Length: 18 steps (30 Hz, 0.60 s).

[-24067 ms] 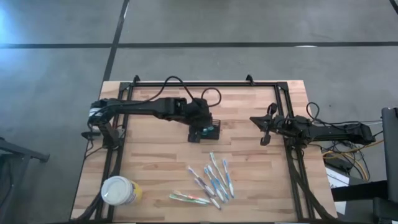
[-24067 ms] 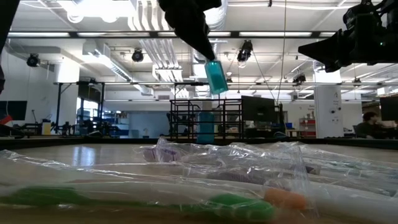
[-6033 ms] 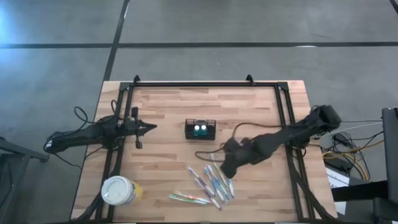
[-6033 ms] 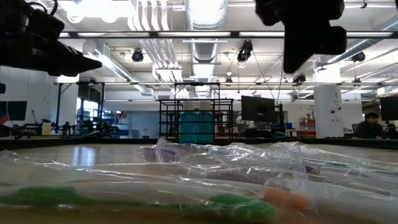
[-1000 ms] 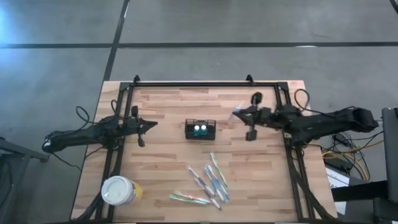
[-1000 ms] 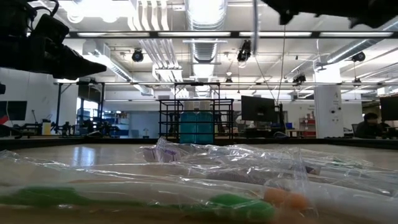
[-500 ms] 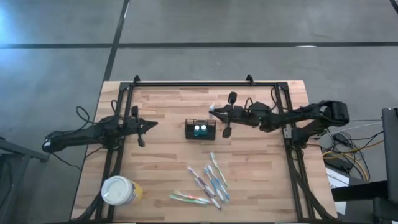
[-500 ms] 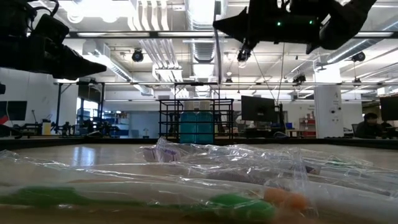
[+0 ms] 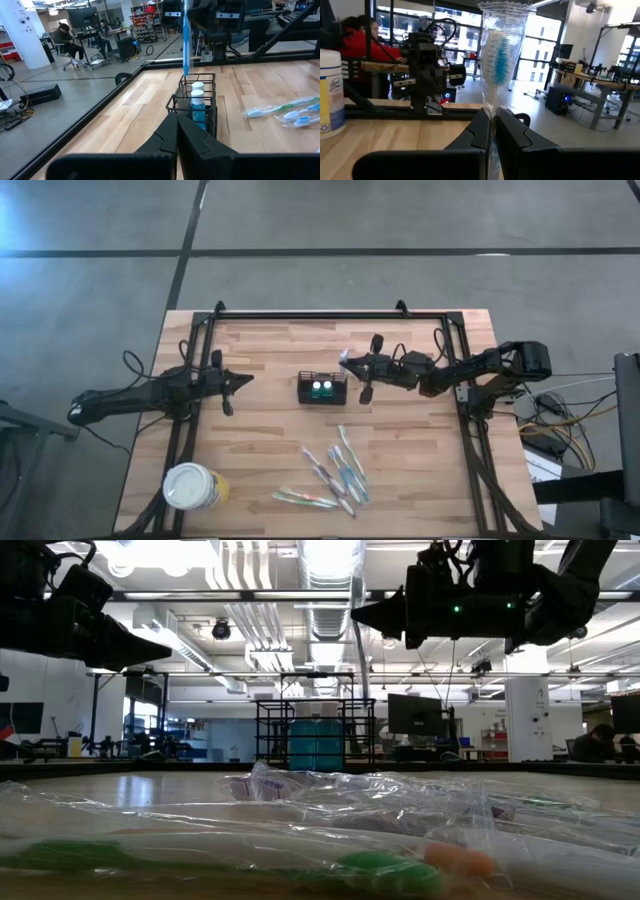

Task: Pick & Place toothbrushing station
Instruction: Put the blue toothbrush into the wire organizer

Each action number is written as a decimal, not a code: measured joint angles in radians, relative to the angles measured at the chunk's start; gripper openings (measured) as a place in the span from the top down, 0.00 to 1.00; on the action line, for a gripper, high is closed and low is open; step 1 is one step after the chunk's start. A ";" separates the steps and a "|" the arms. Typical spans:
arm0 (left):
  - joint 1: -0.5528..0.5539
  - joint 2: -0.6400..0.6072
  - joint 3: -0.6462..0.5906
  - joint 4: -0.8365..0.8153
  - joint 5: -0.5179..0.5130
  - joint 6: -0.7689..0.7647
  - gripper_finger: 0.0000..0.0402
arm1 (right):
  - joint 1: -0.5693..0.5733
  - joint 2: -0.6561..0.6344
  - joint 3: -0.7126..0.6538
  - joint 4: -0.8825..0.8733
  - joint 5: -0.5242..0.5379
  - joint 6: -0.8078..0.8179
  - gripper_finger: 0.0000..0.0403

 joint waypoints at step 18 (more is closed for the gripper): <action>0.000 0.001 0.000 -0.005 -0.007 -0.009 0.99 | 0.014 0.308 0.004 0.268 0.083 0.055 0.97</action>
